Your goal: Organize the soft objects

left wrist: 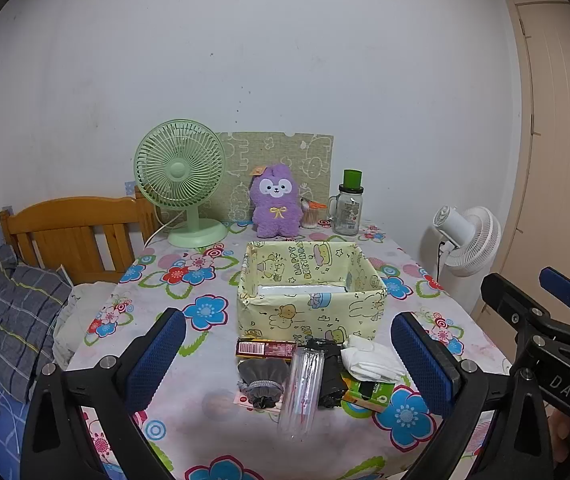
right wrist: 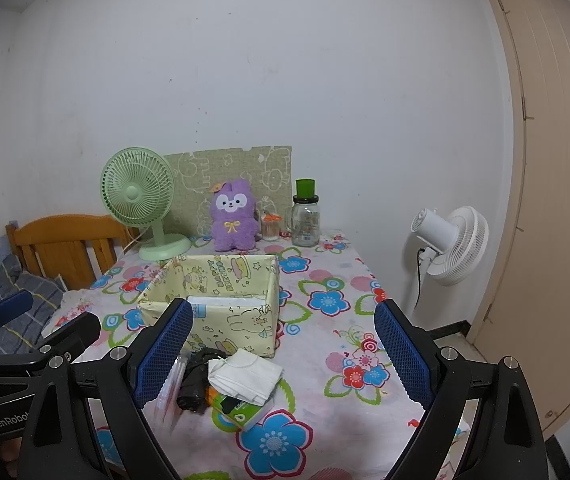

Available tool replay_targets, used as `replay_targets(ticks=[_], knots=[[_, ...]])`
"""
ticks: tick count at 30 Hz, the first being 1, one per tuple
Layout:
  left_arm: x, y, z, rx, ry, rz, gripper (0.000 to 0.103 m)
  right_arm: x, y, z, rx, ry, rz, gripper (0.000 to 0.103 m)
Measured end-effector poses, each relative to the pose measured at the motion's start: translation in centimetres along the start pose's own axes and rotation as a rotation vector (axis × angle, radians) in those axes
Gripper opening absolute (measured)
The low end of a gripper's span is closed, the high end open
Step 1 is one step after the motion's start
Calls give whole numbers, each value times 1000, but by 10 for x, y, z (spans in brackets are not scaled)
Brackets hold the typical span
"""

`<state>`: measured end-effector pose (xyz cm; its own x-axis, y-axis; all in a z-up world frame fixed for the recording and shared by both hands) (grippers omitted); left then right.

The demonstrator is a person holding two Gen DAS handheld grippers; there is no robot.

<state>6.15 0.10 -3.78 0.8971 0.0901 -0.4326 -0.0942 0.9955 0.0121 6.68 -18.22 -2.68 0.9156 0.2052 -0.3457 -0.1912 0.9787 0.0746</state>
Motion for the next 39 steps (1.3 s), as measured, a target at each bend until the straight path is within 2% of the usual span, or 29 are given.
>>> replay_targets(ticks=[23, 39], knots=[[9, 1, -3, 11, 14, -2, 102, 13, -1, 0, 12, 19, 0, 94], [53, -1, -22, 28, 109, -8, 96, 59, 0, -17, 20, 97, 30, 94]])
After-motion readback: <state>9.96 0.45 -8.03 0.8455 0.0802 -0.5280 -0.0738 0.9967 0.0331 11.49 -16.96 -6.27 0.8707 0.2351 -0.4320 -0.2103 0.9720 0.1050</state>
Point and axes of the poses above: each gripper's, at about its wrist camera, not at the fingertips, and x roughly the way its jaws point, y to its left, z to its top, the point moved 6 cm from there along x, roughly the way its jaws point, and after that the axes turned 7 degrees about z, right-handed, at the moved point
